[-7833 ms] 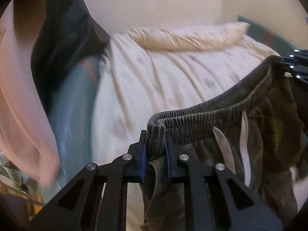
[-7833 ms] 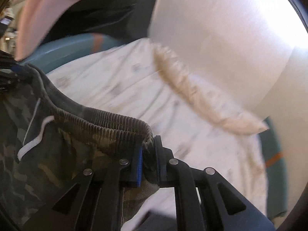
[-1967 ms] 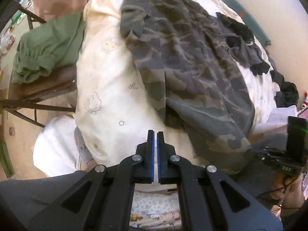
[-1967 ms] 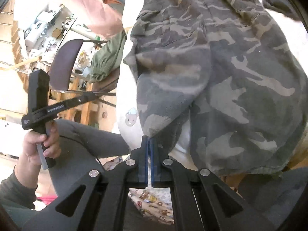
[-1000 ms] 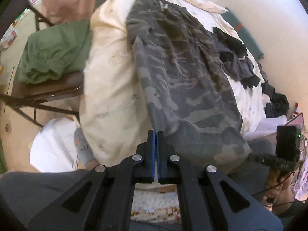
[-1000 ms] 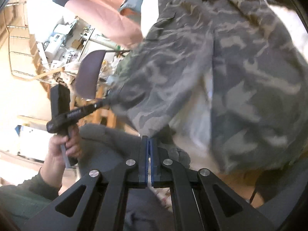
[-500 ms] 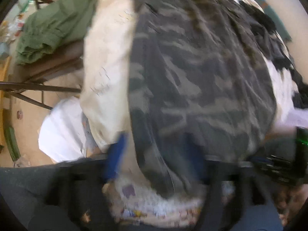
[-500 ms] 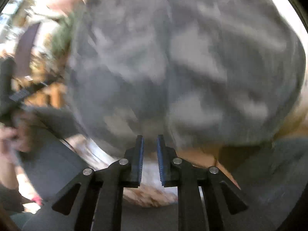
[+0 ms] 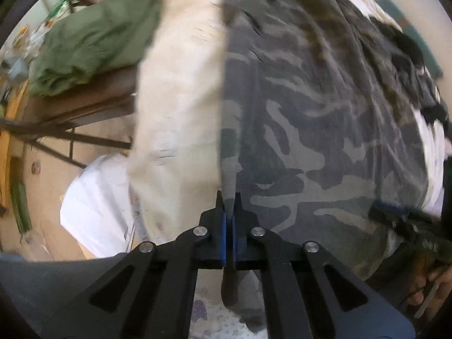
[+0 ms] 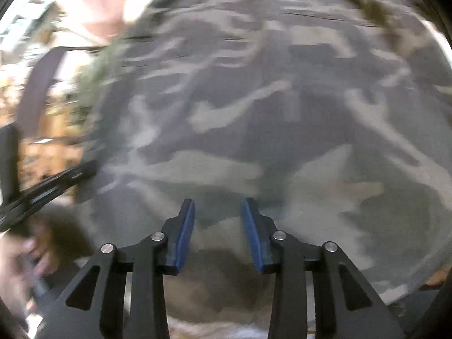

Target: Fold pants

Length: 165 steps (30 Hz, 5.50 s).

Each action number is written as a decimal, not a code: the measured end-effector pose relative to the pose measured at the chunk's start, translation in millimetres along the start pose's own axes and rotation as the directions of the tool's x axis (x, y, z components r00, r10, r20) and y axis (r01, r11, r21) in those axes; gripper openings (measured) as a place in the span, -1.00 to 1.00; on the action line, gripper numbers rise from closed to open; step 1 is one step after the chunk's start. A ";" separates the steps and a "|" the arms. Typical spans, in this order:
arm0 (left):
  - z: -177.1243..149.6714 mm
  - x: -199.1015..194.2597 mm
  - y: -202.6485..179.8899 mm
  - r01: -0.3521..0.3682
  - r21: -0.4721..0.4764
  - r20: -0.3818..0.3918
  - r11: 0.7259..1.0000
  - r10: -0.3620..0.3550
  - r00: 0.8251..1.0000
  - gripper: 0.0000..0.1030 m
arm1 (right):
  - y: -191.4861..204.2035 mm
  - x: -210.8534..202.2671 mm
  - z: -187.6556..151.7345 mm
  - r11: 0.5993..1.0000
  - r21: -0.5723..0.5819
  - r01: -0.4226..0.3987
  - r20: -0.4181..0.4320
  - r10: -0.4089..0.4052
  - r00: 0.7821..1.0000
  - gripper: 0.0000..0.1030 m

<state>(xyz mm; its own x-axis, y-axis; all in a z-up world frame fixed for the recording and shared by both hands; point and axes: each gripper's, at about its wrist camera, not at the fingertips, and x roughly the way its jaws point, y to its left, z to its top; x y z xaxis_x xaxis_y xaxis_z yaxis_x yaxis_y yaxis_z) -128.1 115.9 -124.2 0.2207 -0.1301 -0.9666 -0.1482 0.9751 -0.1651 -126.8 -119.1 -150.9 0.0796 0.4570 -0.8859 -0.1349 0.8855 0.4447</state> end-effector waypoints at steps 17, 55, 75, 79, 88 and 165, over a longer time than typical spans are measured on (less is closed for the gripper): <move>-11.3 -46.1 -43.7 0.082 0.003 0.113 0.997 -0.081 0.990 0.55 | -103.2 -165.2 -23.3 0.982 0.176 0.075 0.229 -0.115 0.967 -0.06; -53.1 58.0 -278.9 0.186 0.349 -0.089 0.919 -0.165 0.982 -0.93 | -212.0 -177.9 -88.0 0.918 0.277 0.284 0.076 -0.315 0.946 -1.00; -78.7 49.7 -259.6 0.227 0.369 -0.245 0.901 -0.141 0.959 -0.30 | -182.2 -153.4 -76.9 0.866 0.211 0.454 -0.154 -0.429 0.890 -0.67; -63.0 -2.2 -239.1 0.196 0.413 -0.092 0.889 -0.173 0.980 0.58 | -151.2 -184.6 -55.3 0.881 0.171 0.442 -0.018 -0.446 0.895 -0.17; 92.6 -59.5 -122.8 0.047 0.191 0.175 0.980 -0.082 0.981 0.58 | -113.9 -230.2 49.4 0.959 0.136 0.250 0.280 -0.280 0.918 -0.17; 182.3 66.5 -99.4 -0.131 0.287 0.109 0.949 0.103 0.989 0.42 | 17.1 45.3 185.2 0.950 -0.226 0.217 0.134 -0.191 0.973 -0.17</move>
<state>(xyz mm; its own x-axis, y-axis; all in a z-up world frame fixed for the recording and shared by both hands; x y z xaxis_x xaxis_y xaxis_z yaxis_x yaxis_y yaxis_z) 77.1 43.1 -136.4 0.3079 -0.0085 -0.9514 0.1073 0.9939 0.0258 57.4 -67.7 -158.9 0.2352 0.2870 -0.9286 -0.3336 0.9212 0.2002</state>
